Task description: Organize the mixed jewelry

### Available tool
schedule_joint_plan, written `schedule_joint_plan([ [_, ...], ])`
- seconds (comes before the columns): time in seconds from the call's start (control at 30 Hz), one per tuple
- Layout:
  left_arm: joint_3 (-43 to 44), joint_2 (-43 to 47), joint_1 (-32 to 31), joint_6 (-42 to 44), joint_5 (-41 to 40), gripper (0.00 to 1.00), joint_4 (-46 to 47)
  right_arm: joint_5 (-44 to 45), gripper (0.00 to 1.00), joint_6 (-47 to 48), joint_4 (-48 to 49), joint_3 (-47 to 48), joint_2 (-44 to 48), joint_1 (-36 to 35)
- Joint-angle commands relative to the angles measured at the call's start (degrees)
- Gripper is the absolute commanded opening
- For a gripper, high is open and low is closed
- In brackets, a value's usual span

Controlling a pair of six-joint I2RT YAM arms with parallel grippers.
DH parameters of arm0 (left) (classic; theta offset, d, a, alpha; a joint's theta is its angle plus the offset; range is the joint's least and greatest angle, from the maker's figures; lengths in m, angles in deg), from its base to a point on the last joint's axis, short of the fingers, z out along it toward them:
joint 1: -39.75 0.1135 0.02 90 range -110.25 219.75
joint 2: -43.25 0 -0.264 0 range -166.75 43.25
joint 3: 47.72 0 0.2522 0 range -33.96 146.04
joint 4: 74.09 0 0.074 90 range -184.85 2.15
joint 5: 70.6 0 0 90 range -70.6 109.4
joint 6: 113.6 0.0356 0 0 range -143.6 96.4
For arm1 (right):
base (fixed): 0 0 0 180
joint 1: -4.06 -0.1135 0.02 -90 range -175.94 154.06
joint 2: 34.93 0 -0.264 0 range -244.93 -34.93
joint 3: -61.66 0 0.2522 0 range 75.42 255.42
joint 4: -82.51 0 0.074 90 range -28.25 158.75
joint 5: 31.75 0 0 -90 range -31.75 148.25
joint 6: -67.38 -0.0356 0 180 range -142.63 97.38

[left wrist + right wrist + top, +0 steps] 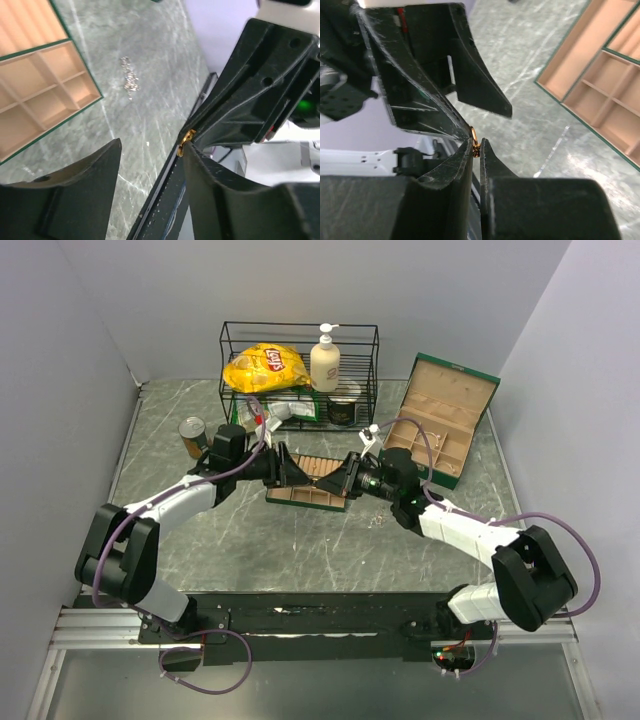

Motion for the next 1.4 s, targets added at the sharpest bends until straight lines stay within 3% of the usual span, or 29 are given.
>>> schedule_joint_plan([
  [0.0,3.64,4.91,0.24,3.14,-5.37,0.60,-4.18,5.98,0.00,4.20,-7.86,4.19,2.17,-0.84],
  [0.23,6.27,9.22,2.44,7.80,-10.47,0.73,-12.79,11.34,0.00,7.10,-16.21,7.71,1.65,-1.72],
  [0.43,11.10,10.63,2.88,14.56,-24.60,0.84,-26.67,22.07,0.00,8.25,-33.69,17.46,-2.64,-3.30],
  [0.47,11.81,10.89,2.88,16.05,-27.50,0.87,-28.35,23.47,0.00,8.25,-35.28,18.69,-3.35,-3.39],
  [0.5,12.68,11.15,2.88,16.85,-31.35,0.99,-31.15,24.70,0.00,7.90,-38.95,20.96,-4.14,-3.65],
  [0.87,12.17,14.58,3.06,26.26,-51.24,0.96,-36.46,35.07,0.00,7.98,-59.46,42.14,-20.31,-4.27],
  [1.1,5.49,14.41,3.14,25.38,-53.71,0.96,-31.44,39.56,0.00,7.72,-68.87,54.02,-31.03,-4.36],
  [1.37,6.63,12.65,3.14,24.59,-57.06,0.96,-33.29,44.84,0.00,9.21,-75.99,64.22,-39.74,-4.36],
])
